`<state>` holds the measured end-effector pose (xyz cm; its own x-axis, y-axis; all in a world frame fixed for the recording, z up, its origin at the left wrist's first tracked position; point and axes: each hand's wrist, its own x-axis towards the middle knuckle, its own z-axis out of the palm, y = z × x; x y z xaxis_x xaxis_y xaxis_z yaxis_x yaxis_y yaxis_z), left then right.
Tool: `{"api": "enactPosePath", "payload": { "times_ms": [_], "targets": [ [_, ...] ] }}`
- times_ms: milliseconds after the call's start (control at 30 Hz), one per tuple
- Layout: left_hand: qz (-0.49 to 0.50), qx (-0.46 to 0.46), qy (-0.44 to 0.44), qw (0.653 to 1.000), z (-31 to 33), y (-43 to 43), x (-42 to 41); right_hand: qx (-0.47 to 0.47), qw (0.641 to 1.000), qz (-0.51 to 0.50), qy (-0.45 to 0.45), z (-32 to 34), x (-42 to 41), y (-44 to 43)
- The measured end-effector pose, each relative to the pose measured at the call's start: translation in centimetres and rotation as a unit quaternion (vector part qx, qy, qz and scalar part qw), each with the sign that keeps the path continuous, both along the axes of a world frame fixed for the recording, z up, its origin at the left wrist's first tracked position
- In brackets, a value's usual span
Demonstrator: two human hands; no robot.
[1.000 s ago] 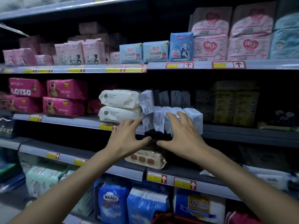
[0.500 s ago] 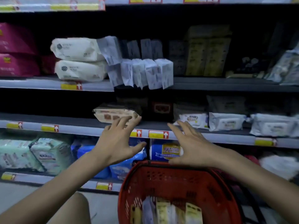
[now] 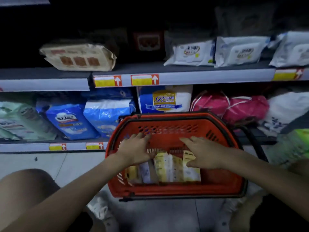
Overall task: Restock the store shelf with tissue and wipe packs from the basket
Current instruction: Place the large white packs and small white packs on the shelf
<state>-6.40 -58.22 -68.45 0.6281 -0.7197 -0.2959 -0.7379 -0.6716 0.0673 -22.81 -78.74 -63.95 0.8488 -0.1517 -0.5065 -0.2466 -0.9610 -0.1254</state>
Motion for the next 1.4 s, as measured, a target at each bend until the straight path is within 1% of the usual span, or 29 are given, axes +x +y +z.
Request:
{"api": "enactPosePath", "payload": {
  "times_ms": [100, 233, 300, 433, 467, 533, 600, 633, 700, 767, 833, 933, 1067, 1200, 1233, 1300, 1367, 1400],
  "targets": [
    [0.022, 0.050, 0.073, 0.996, -4.9, -0.6, -0.1, 0.000, 0.998, 0.007, 0.055, -2.7, -0.6, -0.4],
    [0.040, 0.142, 0.128, 0.981, -9.6, -1.4, 0.2, -0.046, 0.996, 0.048, 0.062, -4.1, -0.8, -0.2],
    [0.039, 0.182, 0.129, 0.974, -11.6, -1.7, 0.4, -0.049, 0.995, 0.065, 0.058, -4.7, -1.0, -0.2],
    [0.051, 0.242, 0.104, 0.963, -14.5, -2.7, 0.5, -0.049, 0.993, 0.070, 0.086, -5.6, -1.8, -0.5],
    [0.070, 0.245, 0.116, 0.960, -15.5, -2.9, 0.6, -0.048, 0.992, 0.070, 0.092, -5.8, -2.0, -0.5],
    [0.120, 0.215, 0.160, 0.956, -17.4, -3.2, 1.4, -0.049, 0.991, 0.073, 0.102, -5.9, -2.3, -0.6],
    [0.178, 0.152, 0.209, 0.949, -18.9, -3.3, 2.0, -0.050, 0.990, 0.072, 0.110, -6.2, -2.5, -0.9],
    [0.210, 0.119, 0.219, 0.945, -19.4, -3.3, 2.1, -0.051, 0.990, 0.071, 0.113, -6.3, -2.5, -1.0],
    [0.264, 0.075, 0.215, 0.937, -18.5, -4.0, 1.3, -0.057, 0.989, 0.070, 0.117, -6.2, -2.5, -1.3],
    [0.294, 0.041, 0.215, 0.931, -18.0, -4.6, 1.0, -0.060, 0.988, 0.069, 0.121, -6.2, -2.4, -1.5],
    [0.336, 0.014, 0.233, 0.912, -17.9, -4.6, 1.5, -0.064, 0.988, 0.072, 0.124, -6.1, -2.2, -1.6],
    [0.386, -0.002, 0.259, 0.885, -17.1, -4.1, 2.1, -0.063, 0.987, 0.078, 0.126, -5.7, -1.7, -1.5],
    [0.420, -0.040, 0.274, 0.864, -14.2, -3.9, 2.7, -0.051, 0.989, 0.079, 0.111, -5.0, -0.9, -1.3],
    [0.384, -0.060, 0.308, 0.868, -10.1, -2.9, 4.4, -0.052, 0.991, 0.077, 0.100, -4.2, 0.0, -0.9],
    [0.379, -0.071, 0.325, 0.864, -8.8, -2.7, 4.7, -0.054, 0.991, 0.075, 0.097, -4.0, 0.2, -0.7],
    [0.377, -0.093, 0.379, 0.840, -5.3, -2.4, 4.7, -0.057, 0.991, 0.074, 0.092, -3.6, 0.7, -0.4],
    [0.372, -0.091, 0.451, 0.806, -2.1, -2.1, 4.6, -0.060, 0.993, 0.068, 0.076, -3.4, 1.1, -0.2],
    [0.357, -0.094, 0.479, 0.796, -0.6, -1.8, 4.4, -0.054, 0.995, 0.058, 0.065, -3.3, 1.3, -0.2]
  ]
}}
